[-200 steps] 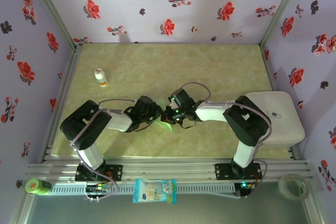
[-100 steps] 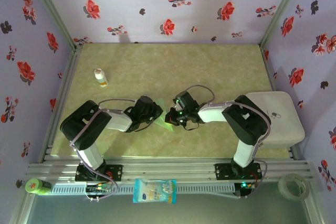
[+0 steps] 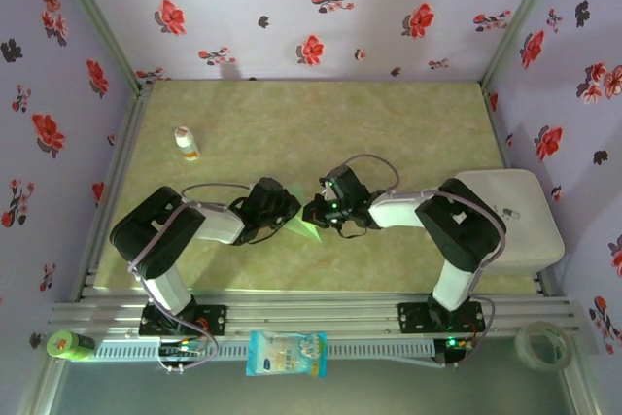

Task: Fold a paper plane with a square sheet of paper (pick it up from the middle)
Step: Fourth fold the wing at the center of the table.

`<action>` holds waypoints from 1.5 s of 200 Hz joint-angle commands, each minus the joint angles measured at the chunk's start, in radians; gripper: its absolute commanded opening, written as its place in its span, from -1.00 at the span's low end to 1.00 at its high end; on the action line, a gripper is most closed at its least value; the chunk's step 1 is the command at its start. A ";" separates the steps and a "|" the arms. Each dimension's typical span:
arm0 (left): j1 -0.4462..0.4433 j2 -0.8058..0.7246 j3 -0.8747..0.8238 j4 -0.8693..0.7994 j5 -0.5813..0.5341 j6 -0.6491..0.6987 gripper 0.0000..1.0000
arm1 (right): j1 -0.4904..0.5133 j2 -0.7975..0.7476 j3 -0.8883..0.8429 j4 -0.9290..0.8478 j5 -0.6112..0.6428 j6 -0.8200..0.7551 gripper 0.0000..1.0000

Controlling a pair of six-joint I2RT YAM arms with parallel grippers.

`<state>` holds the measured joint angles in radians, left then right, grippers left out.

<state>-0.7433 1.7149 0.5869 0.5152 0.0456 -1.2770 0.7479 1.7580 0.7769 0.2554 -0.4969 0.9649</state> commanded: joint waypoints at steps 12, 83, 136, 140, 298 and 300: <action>0.006 -0.005 -0.010 -0.086 0.002 0.025 -0.89 | 0.002 0.051 0.031 0.031 0.021 0.038 -0.87; 0.051 -0.078 0.012 -0.105 0.058 0.130 -0.72 | 0.001 0.087 -0.047 -0.004 0.031 0.018 -0.93; 0.078 -0.180 0.071 -0.282 0.154 0.264 -0.84 | 0.001 0.081 -0.042 -0.037 0.038 0.014 -0.96; 0.077 -0.177 0.073 -0.289 0.168 0.263 -0.89 | 0.000 0.081 -0.039 -0.038 0.039 0.014 -0.97; 0.159 -0.003 0.074 -0.299 0.231 0.251 -1.00 | 0.001 0.091 -0.039 -0.160 0.068 -0.050 -1.00; 0.160 -0.002 0.075 -0.303 0.229 0.252 -1.00 | 0.002 0.092 -0.038 -0.162 0.069 -0.051 -1.00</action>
<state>-0.6239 1.7027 0.6716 0.2653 0.3286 -1.0435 0.7479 1.8252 0.7681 0.2974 -0.4892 0.9649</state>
